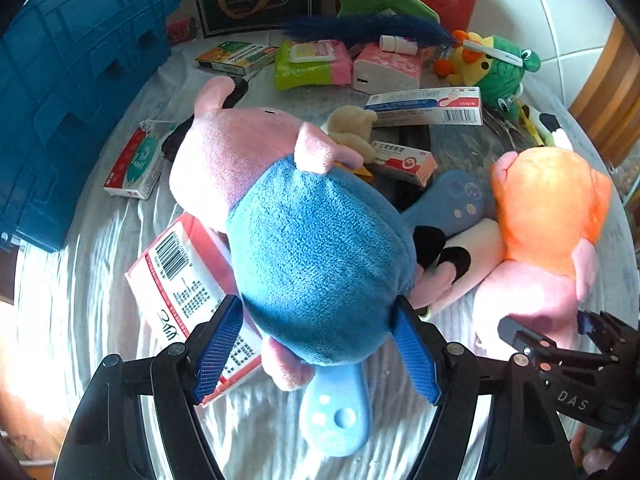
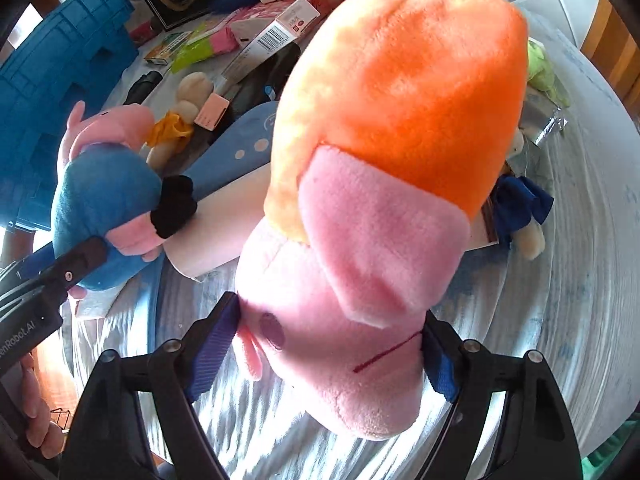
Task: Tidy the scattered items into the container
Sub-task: 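Lift both pig plushes and carry them over the blue crate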
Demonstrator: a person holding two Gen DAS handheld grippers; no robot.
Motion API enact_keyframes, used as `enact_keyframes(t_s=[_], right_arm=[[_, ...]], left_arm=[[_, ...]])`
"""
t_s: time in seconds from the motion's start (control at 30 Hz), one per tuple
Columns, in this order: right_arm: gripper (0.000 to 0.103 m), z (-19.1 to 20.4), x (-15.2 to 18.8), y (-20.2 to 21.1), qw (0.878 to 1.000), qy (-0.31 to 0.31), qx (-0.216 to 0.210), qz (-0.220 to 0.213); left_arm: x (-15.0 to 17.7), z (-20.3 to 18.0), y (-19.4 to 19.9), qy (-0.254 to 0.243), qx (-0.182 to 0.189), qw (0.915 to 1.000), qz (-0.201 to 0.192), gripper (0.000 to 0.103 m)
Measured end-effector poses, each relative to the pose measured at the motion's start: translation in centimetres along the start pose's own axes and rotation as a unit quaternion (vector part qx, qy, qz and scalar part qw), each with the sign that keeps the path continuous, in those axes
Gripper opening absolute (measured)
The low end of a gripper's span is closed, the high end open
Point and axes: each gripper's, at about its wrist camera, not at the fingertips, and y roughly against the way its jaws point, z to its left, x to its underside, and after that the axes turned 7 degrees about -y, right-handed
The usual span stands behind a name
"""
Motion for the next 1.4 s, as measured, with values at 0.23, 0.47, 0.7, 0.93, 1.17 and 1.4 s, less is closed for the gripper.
enact_keyframes(t_s=[0.23,0.47,0.7,0.93,1.17,1.4], right_arm=[[0.083,-1.4,-0.7,1.4,1.0,-0.022,0.006,-0.011],[0.088,-1.7,-3.5,3.4,0.999,-0.026,0.009,-0.038],[0.093,-1.7,-5.1,-0.8,1.0,-0.018,0.016,-0.016],[0.08,-1.4,-5.0,-0.7,0.999,0.009,0.014,-0.044],[0.073,-1.6,-4.5,1.4,0.997,0.004,0.013,-0.07],[0.073,0.0,-4.9,5.1,0.992,0.004,0.013,-0.124]], left_arm=[[-2.8,0.1,1.4,0.028,0.005,0.9996,0.008,0.077],[-5.6,1.4,-1.1,0.099,-0.006,0.9936,0.052,0.088],[-4.5,-0.9,-6.0,0.098,0.009,0.991,0.091,0.087],[-3.5,-3.5,-3.5,0.022,-0.047,0.9985,0.014,0.078],[-2.9,-3.5,0.7,-0.006,-0.056,0.9977,-0.037,0.078],[-3.0,-3.0,5.1,-0.02,-0.059,0.9947,-0.082,0.078]])
